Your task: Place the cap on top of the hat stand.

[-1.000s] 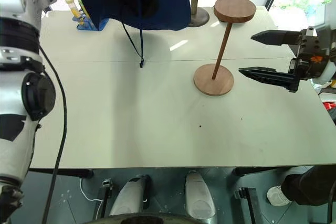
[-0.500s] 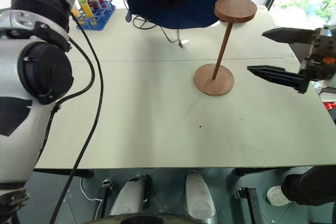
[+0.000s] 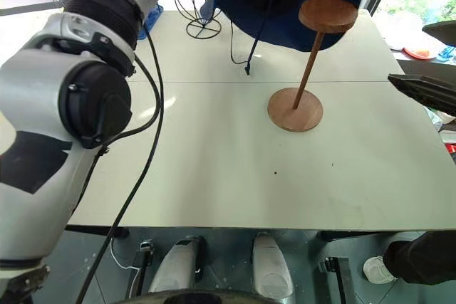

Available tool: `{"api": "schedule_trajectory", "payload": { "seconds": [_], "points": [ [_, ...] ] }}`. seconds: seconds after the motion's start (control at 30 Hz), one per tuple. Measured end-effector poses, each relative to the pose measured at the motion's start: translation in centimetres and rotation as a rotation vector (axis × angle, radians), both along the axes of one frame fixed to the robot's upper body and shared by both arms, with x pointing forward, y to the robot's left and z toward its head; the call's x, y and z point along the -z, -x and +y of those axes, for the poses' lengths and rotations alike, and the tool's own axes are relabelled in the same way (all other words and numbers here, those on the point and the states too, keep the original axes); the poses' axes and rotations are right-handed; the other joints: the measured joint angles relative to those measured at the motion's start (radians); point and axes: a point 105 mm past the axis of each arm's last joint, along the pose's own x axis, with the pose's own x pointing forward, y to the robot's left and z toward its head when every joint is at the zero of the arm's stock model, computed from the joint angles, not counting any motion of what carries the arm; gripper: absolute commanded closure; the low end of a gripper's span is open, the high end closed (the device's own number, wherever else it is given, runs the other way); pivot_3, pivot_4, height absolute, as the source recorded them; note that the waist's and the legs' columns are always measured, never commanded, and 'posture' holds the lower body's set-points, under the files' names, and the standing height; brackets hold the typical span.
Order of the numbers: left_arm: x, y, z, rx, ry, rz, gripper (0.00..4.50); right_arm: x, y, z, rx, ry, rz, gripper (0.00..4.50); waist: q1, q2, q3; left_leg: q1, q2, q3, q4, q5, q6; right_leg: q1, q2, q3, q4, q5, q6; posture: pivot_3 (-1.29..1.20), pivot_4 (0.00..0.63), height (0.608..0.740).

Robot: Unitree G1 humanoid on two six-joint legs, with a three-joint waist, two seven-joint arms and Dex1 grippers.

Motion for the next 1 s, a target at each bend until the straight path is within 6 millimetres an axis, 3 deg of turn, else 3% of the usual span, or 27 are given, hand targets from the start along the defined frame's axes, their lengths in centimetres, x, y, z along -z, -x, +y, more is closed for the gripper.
{"api": "schedule_trajectory", "payload": {
  "seconds": [0.2,0.43,0.57,0.77,1.0],
  "points": [
    [-0.3,1.5,-2.2,0.140,-0.055,-0.053,4.43,-0.6,1.4,-1.6,0.075,-0.030,-0.019,0.00,-0.002,0.000,0.000,0.000,0.000,0.000,0.000,0.000,0.000,0.000,0.000,0.000,0.000,0.000,0.000,0.00,0.150,0.740],
    [-1.3,3.6,-2.7,0.271,-0.130,-0.227,4.43,-0.9,2.4,-2.9,0.129,-0.074,-0.024,0.00,-0.003,0.000,0.000,0.002,0.000,0.000,0.000,0.000,0.000,0.001,0.000,0.000,0.001,0.000,0.000,0.00,0.150,0.740],
    [2.0,4.4,-1.1,0.321,-0.303,-0.371,4.43,-0.6,3.0,-4.0,0.161,-0.114,0.005,0.00,-0.004,0.003,-0.002,0.004,0.000,0.000,0.000,0.000,0.000,0.003,0.000,0.001,0.002,0.000,-0.001,0.00,0.150,0.740],
    [10.3,5.4,2.1,0.362,-0.607,-0.472,4.43,-0.4,3.9,-4.9,0.192,-0.136,0.027,0.00,-0.001,0.003,-0.002,0.004,0.000,0.000,0.002,0.000,0.000,0.004,0.000,0.001,0.003,0.001,-0.001,0.00,0.150,0.740],
    [14.2,9.1,1.8,0.412,-0.841,-0.978,4.43,-0.1,3.4,-5.0,0.190,-0.136,0.039,0.00,0.007,0.003,-0.001,0.004,0.000,0.001,0.005,0.000,0.000,0.007,0.000,0.001,0.001,0.001,-0.001,0.00,0.150,0.740]
  ]
}}
